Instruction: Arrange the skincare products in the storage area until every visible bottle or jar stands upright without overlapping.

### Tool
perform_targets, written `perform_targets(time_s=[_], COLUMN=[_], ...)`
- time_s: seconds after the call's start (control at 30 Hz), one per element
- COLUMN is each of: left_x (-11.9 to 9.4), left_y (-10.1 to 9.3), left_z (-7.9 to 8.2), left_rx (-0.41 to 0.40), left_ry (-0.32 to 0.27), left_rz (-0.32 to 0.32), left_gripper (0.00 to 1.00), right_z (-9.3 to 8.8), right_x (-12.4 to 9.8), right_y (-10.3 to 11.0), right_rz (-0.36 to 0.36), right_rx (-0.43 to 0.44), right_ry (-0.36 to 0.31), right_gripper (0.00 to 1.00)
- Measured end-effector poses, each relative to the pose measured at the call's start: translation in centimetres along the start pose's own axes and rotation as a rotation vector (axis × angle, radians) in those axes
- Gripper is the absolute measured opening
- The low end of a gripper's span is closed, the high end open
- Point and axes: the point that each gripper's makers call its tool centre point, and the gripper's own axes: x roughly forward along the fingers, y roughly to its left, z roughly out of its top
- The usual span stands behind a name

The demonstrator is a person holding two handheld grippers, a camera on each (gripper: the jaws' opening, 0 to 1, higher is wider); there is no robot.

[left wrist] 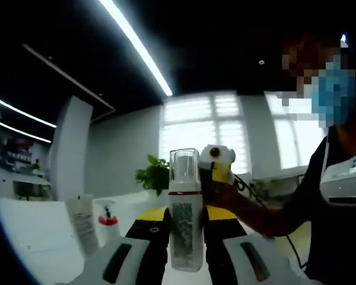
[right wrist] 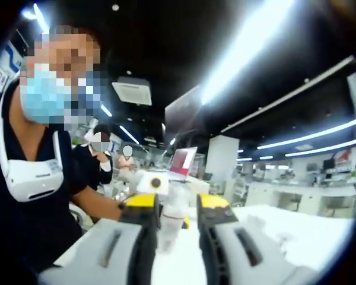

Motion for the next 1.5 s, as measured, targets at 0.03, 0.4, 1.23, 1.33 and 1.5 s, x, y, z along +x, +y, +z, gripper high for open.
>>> perform_targets(time_s=[0.03, 0.4, 1.23, 1.33, 1.5], left_x=[0.3, 2.5, 6.2, 6.4, 6.8], left_y=[0.2, 1.6, 4.0, 4.2, 4.4], left_z=[-0.2, -2.1, -5.5, -5.8, -6.4], left_rx=[0.003, -0.015, -0.022, -0.027, -0.026], left_ry=[0.002, 0.021, 0.047, 0.046, 0.053], left_rz=[0.002, 0.005, -0.015, -0.015, -0.02], left_gripper=[0.21, 0.21, 0.21, 0.21, 0.21], right_z=[-0.1, -2.3, -5.1, -5.4, -5.8], right_x=[-0.1, -1.7, -4.2, -4.3, -4.5], right_y=[-0.1, -2.5, -5.4, -5.5, -5.9], right_rz=[-0.004, -0.078, -0.175, -0.181, -0.196], right_rx=[0.004, 0.083, 0.149, 0.154, 0.153], right_ry=[0.001, 0.009, 0.05, 0.056, 0.066], right_gripper=[0.24, 0.25, 0.21, 0.2, 0.18])
